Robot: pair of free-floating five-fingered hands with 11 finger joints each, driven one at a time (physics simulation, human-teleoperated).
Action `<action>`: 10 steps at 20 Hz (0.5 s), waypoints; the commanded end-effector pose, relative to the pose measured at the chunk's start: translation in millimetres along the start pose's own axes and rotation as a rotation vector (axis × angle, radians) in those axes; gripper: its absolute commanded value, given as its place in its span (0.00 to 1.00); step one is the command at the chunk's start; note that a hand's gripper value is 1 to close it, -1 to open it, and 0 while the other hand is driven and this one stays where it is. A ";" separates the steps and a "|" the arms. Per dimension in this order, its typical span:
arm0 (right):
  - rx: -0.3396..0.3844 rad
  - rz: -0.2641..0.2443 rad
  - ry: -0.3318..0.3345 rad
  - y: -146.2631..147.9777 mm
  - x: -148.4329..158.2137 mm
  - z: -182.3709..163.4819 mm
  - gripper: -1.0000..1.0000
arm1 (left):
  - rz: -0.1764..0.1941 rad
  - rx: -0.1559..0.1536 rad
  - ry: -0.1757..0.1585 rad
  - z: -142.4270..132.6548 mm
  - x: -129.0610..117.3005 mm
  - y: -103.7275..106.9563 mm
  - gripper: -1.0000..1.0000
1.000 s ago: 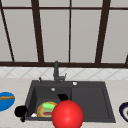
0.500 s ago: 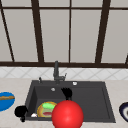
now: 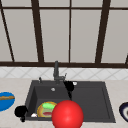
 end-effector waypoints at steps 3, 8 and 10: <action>-0.049 0.023 0.057 -35.7 -7.4 -25.8 0.00 | 0.000 0.000 0.000 0.0 0.0 0.0 0.50; -0.039 0.021 0.068 -70.2 -15.4 -57.1 0.00 | 0.000 0.000 0.000 0.0 0.0 0.0 0.50; -0.014 0.007 0.064 -79.6 -19.0 -73.7 0.00 | 0.000 0.000 0.000 0.0 0.0 0.0 0.50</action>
